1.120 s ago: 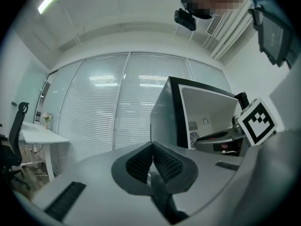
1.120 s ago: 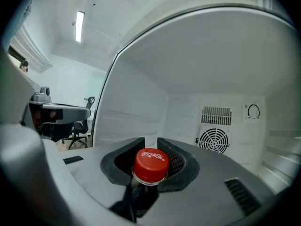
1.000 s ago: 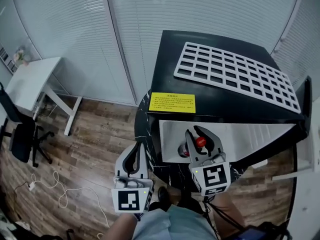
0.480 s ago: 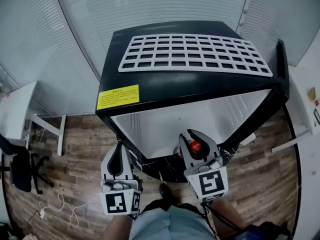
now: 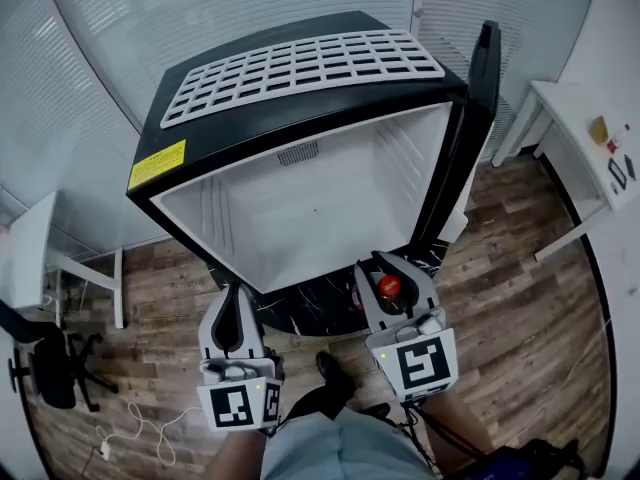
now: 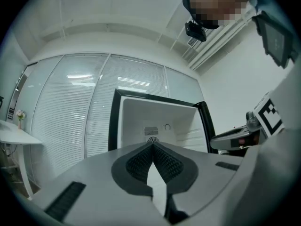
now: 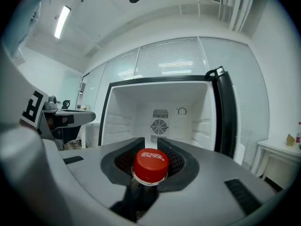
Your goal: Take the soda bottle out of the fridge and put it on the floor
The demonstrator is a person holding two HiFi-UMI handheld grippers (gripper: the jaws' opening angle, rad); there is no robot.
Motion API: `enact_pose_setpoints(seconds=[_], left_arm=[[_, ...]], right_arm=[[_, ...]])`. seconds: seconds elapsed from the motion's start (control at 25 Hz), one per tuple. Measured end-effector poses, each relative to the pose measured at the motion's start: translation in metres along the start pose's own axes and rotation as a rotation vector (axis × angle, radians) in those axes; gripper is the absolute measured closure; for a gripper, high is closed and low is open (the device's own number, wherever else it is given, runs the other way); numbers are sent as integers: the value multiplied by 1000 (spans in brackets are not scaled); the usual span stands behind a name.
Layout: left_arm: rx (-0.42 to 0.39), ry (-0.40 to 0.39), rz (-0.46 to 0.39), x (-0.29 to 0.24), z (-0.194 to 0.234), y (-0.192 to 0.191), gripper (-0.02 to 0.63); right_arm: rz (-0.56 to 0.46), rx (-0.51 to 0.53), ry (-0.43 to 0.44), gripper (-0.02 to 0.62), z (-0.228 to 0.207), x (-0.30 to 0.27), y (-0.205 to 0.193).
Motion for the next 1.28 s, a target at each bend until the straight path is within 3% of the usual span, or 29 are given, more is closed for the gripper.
enact_pose_setpoints(seconds=[0.36, 0.64, 1.08, 1.28], left_arm=[[-25, -217, 8, 35, -104, 9, 590], [-43, -457, -12, 60, -210, 16, 589], [-65, -944, -22, 117, -403, 15, 591], [-76, -1198, -19, 154, -483, 9, 589]], right_arm=[[29, -32, -168, 499, -33, 118, -25], [39, -55, -356, 499, -66, 223, -45], [104, -144, -755, 499, -108, 405, -96], [147, -201, -988, 499, -108, 488, -121]])
Point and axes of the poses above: the fingertips, and each gripper's own axes: x backward along the fingers, z to its left, y out of its top, the point moved 4 cm from there along x, backward along the fingers, and after that the axes turned 7 degrees about z, right-handed, at the moved point
